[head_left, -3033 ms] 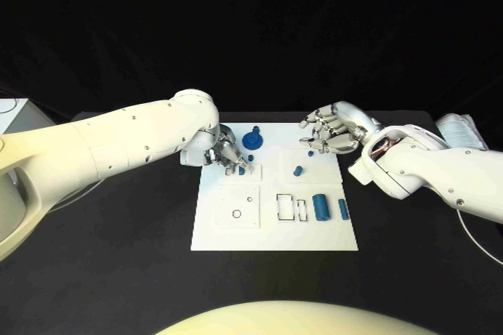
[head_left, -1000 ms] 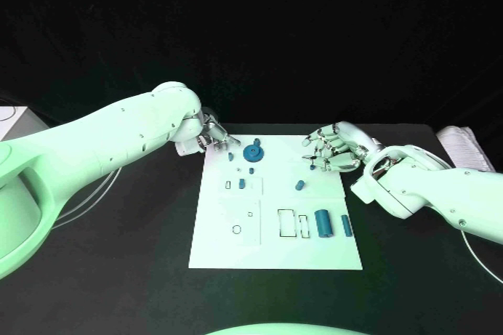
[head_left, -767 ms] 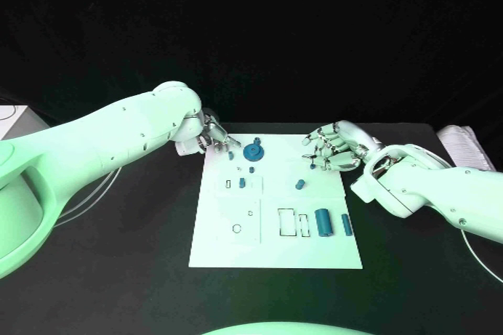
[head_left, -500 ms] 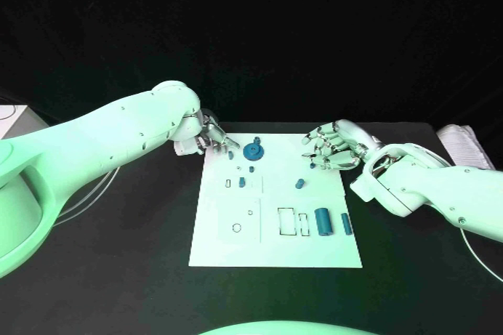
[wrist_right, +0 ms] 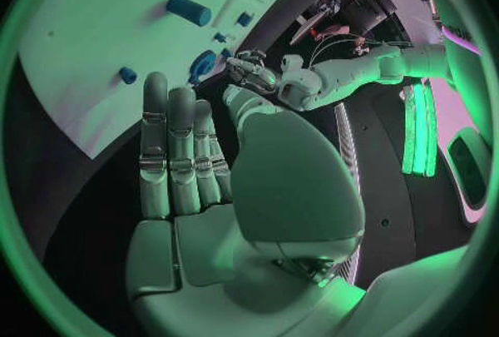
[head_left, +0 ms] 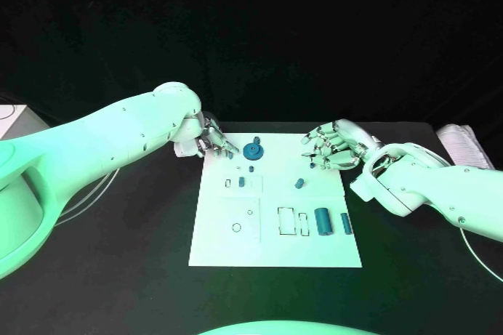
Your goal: Assemble the parts on the task board
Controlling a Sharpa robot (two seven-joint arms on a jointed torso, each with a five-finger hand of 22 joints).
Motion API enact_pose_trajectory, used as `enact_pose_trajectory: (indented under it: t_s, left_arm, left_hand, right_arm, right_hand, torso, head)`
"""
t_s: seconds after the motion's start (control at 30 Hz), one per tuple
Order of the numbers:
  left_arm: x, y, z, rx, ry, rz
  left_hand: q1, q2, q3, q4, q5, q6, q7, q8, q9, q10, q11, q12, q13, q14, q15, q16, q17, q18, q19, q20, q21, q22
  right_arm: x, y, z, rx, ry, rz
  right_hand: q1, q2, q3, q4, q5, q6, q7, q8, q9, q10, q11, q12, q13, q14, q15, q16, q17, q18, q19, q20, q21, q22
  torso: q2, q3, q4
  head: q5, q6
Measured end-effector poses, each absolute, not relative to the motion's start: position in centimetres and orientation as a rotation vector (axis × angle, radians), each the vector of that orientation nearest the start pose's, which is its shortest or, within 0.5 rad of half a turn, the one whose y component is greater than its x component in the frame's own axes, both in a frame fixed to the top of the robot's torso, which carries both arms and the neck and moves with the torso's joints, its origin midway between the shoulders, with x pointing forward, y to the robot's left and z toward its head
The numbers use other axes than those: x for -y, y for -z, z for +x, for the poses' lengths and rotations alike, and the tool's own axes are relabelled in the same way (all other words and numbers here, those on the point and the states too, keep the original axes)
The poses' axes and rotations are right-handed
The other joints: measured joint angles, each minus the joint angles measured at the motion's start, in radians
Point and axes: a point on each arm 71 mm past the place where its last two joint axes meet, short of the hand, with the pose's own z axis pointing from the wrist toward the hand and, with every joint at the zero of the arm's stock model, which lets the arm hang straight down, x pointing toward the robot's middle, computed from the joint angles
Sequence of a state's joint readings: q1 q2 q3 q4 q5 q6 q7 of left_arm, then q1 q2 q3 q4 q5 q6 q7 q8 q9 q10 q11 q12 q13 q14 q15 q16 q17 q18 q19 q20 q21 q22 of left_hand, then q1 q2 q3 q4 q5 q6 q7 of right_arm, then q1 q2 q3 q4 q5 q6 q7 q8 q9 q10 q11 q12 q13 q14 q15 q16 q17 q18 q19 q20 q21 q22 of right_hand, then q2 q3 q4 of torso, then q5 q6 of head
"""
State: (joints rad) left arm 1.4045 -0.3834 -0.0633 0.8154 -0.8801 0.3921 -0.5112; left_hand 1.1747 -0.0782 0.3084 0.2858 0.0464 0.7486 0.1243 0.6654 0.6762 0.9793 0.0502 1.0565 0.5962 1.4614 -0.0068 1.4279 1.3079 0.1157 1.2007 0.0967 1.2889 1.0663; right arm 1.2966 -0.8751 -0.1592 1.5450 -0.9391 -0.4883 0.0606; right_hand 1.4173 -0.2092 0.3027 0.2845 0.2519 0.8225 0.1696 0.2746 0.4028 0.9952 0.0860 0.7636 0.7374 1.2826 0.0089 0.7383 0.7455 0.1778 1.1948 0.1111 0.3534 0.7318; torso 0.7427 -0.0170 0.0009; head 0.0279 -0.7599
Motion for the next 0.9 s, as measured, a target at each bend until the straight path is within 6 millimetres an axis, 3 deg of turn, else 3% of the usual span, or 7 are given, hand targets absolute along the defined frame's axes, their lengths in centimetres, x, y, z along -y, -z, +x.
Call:
enact_pose_trajectory:
  t_s: [0.13,0.3,0.43,0.63,0.77,0.8,0.9]
  left_arm:
    - [-17.94,16.09,60.28,-2.381,0.348,-0.340]
    - [-17.90,16.10,60.30,-2.376,0.353,-0.348]
    - [-17.88,16.07,60.32,-2.369,0.356,-0.356]
    - [-17.74,16.05,60.27,-2.365,0.376,-0.370]
    - [-17.60,16.09,60.14,-2.367,0.398,-0.383]
    - [-17.60,16.09,60.10,-2.367,0.404,-0.387]
    - [-17.71,16.08,59.92,-2.367,0.424,-0.401]
  left_hand:
    - [0.005,0.005,0.009,0.000,0.000,0.004,-0.003,0.000,-0.004,0.000,0.000,0.000,-0.001,0.000,0.000,0.000,0.000,0.000,0.000,0.000,0.004,0.003]
    - [0.040,0.040,0.050,-0.002,0.000,0.005,-0.003,0.000,-0.014,0.000,0.000,0.000,-0.005,0.000,0.000,0.005,0.000,0.000,0.000,0.000,0.008,0.009]
    - [0.072,0.049,0.092,-0.017,0.000,0.015,-0.014,0.005,-0.016,-0.004,-0.004,0.000,-0.008,0.004,-0.004,0.008,0.000,0.000,0.004,-0.004,0.009,0.014]
    - [0.122,0.034,0.205,-0.068,-0.003,0.024,-0.023,0.050,-0.015,0.002,-0.020,0.001,-0.014,0.005,-0.021,0.015,0.000,0.000,0.014,-0.014,0.019,0.030]
    - [0.122,0.020,0.251,-0.035,0.000,0.011,-0.036,0.051,-0.015,0.028,-0.034,0.022,0.006,0.005,-0.024,0.021,0.000,0.000,0.020,-0.020,0.026,0.043]
    - [0.112,0.009,0.284,-0.046,0.000,0.009,-0.037,0.068,-0.015,0.030,-0.035,0.029,0.014,0.005,-0.024,0.025,0.000,0.000,0.022,-0.022,0.031,0.047]
    - [0.098,-0.005,0.301,-0.029,0.000,0.004,-0.043,0.098,-0.015,0.049,-0.034,0.050,0.036,0.004,-0.029,0.034,0.000,0.000,0.030,-0.025,0.039,0.060]
  right_arm:
    - [21.68,17.13,48.57,-1.600,-0.906,0.262]
    - [21.68,17.14,48.58,-1.600,-0.906,0.262]
    - [21.69,17.15,48.59,-1.600,-0.906,0.262]
    - [21.69,17.16,48.64,-1.600,-0.905,0.262]
    - [21.67,17.17,48.69,-1.600,-0.905,0.262]
    - [21.67,17.17,48.69,-1.600,-0.905,0.262]
    - [21.68,17.17,48.70,-1.600,-0.904,0.262]
  right_hand:
    - [0.000,0.000,0.000,0.000,0.000,-0.001,0.001,0.000,0.000,0.000,0.000,0.000,0.000,0.000,0.000,0.000,0.000,0.000,0.000,0.000,0.000,0.000]
    - [0.000,0.000,0.000,0.000,0.000,-0.002,0.000,0.000,0.000,0.000,0.000,0.000,0.000,0.000,0.000,0.000,0.000,0.000,0.000,0.000,0.000,0.000]
    - [0.000,0.000,0.000,0.000,0.000,-0.002,0.000,0.000,0.000,0.000,0.000,0.000,0.000,0.000,0.000,0.000,0.000,0.000,0.000,0.000,0.000,0.000]
    - [0.000,0.000,0.000,0.000,0.000,-0.002,0.000,0.000,-0.001,0.000,0.000,0.000,0.000,0.000,0.000,0.000,0.001,0.000,0.000,0.000,0.000,0.000]
    - [0.000,0.000,0.000,0.000,0.000,-0.002,0.000,0.000,-0.001,0.000,0.000,0.000,0.000,0.000,0.000,0.000,0.001,0.000,0.000,0.000,0.000,0.000]
    - [0.000,0.000,0.000,0.000,0.000,-0.002,0.000,0.000,-0.001,0.000,0.000,0.000,0.000,0.000,0.000,0.000,0.001,0.000,0.000,0.000,0.000,0.000]
    - [0.000,0.000,0.000,0.000,0.000,-0.002,0.000,0.000,-0.001,0.000,0.000,0.000,0.000,0.000,0.000,0.000,0.001,0.000,0.000,0.000,0.000,0.000]
  torso:
    - [0.000,-0.0003,0.0002]
    - [0.000,0.0000,0.0006]
    - [0.000,0.0002,0.0008]
    - [0.000,0.0008,0.0008]
    - [0.000,0.0008,0.0010]
    - [0.000,0.0009,0.0009]
    - [0.000,0.0008,0.0008]
  head:
    - [-0.001,-0.001]
    - [-0.002,-0.004]
    - [-0.003,-0.006]
    - [-0.003,-0.009]
    - [-0.004,-0.010]
    - [-0.004,-0.011]
    - [-0.005,-0.012]
